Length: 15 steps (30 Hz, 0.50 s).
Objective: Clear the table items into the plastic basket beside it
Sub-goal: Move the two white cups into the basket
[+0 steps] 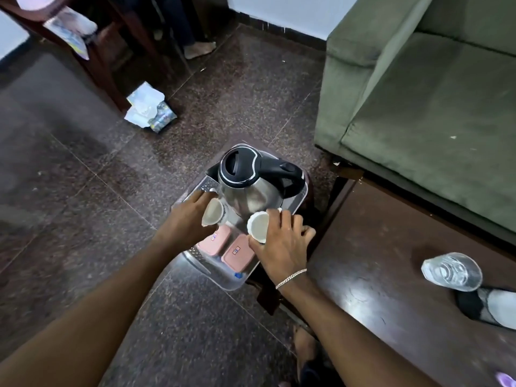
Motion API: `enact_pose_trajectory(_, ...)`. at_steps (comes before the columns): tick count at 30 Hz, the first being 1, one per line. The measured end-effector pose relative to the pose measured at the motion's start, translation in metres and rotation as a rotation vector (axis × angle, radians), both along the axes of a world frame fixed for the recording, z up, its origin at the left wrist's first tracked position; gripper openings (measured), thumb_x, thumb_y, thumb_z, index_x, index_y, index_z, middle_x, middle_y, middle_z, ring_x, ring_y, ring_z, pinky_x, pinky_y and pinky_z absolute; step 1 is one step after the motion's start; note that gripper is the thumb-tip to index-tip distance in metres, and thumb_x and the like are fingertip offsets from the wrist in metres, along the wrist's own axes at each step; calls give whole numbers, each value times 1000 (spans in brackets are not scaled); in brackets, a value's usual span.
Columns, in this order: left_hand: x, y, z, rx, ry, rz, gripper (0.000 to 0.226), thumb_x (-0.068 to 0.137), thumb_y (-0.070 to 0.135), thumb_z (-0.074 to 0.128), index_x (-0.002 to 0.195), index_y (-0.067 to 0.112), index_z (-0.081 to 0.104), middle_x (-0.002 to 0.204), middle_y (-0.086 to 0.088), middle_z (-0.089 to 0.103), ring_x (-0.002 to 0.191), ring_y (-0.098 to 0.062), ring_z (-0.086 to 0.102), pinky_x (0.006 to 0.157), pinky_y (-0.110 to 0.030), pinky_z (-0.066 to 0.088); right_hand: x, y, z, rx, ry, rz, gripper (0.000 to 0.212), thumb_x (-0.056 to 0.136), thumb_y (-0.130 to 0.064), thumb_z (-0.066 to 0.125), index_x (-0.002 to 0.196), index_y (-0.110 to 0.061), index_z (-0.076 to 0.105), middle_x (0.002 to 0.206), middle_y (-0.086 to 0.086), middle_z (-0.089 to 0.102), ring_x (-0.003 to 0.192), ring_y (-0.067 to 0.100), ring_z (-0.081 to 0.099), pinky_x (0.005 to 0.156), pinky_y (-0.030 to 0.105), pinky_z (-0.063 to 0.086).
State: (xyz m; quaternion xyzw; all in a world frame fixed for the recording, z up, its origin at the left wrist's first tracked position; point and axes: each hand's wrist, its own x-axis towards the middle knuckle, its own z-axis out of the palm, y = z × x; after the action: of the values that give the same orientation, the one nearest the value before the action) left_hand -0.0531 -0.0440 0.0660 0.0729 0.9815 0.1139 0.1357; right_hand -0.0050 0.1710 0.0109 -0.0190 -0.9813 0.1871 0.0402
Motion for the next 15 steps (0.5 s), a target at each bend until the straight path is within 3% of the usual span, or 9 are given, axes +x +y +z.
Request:
enact_pose_trajectory(8,-30,-11,-31,-22,-22,28,75,70,26,88,137,17,55,134,-7,59,109,-39,67,85,-51,57,-7,-14,-32,79,-48,-20,58,64,-60,74,103,-21,57,100,4,57,96,31,47,80,49,36)
enact_pose_trajectory(11,-38,-14,-39,-8,-11,35,78,69,20,89,139,16,55,137,-7,58,109,-39,67,83,-45,57,-9,-17,-38,80,-76,-13,59,64,-61,77,103,-20,58,100,4,59,98,30,49,82,50,36)
enact_pose_trajectory(15,-50,-17,-46,3,-50,6,80,70,19,91,141,15,56,141,-8,57,117,-38,64,91,-44,55,-9,-21,-44,75,-112,-9,66,61,-65,80,102,-19,58,101,4,60,100,28,50,85,52,38)
